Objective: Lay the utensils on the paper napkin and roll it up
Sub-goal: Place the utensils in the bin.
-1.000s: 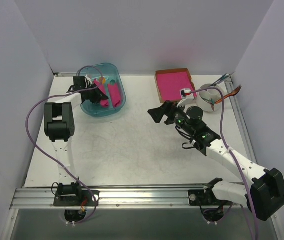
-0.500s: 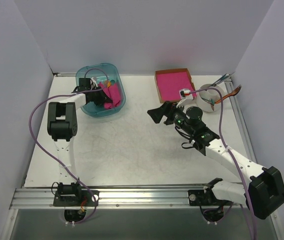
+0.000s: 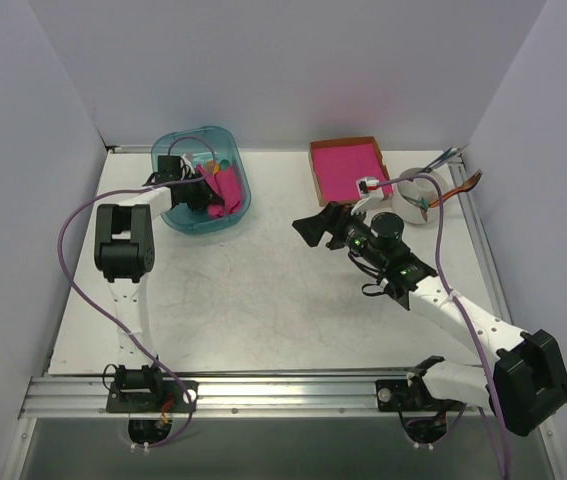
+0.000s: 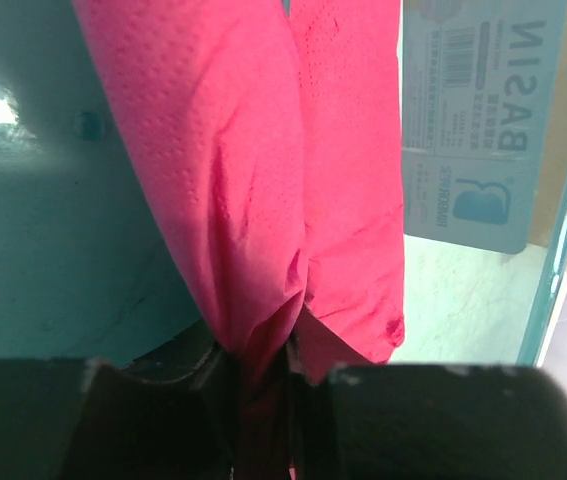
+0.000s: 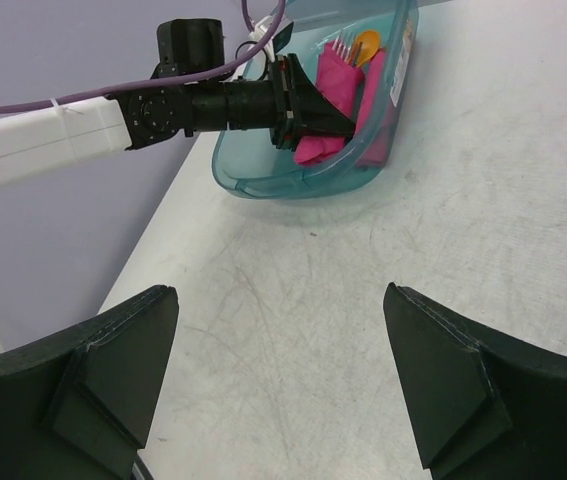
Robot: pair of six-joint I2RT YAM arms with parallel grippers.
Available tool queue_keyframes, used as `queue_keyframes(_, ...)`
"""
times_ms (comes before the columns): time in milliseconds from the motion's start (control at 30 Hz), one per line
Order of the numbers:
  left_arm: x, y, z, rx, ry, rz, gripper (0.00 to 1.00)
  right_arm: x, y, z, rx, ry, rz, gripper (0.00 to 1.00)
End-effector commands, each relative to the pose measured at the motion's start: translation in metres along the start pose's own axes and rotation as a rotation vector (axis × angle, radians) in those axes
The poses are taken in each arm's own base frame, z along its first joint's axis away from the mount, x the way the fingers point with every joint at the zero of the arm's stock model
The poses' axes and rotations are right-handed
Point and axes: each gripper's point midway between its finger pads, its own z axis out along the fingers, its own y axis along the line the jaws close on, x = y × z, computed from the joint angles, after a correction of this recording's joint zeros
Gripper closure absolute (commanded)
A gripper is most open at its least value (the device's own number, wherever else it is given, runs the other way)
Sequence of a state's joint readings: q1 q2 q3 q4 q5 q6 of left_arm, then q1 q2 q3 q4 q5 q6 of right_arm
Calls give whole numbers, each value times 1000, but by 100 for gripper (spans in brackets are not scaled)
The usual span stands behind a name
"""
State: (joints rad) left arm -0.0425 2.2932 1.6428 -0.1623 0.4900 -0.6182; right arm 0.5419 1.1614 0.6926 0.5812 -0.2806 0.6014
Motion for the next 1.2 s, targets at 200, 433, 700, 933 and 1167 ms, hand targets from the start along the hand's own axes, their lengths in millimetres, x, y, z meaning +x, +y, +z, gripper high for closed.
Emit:
queue_keyframes(200, -7, 17, 2, -75, -30, 22, 60, -8, 8, 2, -52, -33, -5, 14)
queue_keyframes(433, -2, 26, 4, -90, -7, 6, 62, -9, 8, 2, -57, -32, -4, 14)
queue_keyframes(700, 2, 33, 0, -96, -11, 9, 53, -6, 8, 4, -67, -24, 1, 14)
queue_keyframes(933, 6, 43, 0, -108, 9, 20, 49, -4, 7, 5, -73, -17, 6, 14)
queue_keyframes(1167, 6, 44, -2, -125, 27, 16, 54, -5, 8, 7, -76, -15, 4, 14)
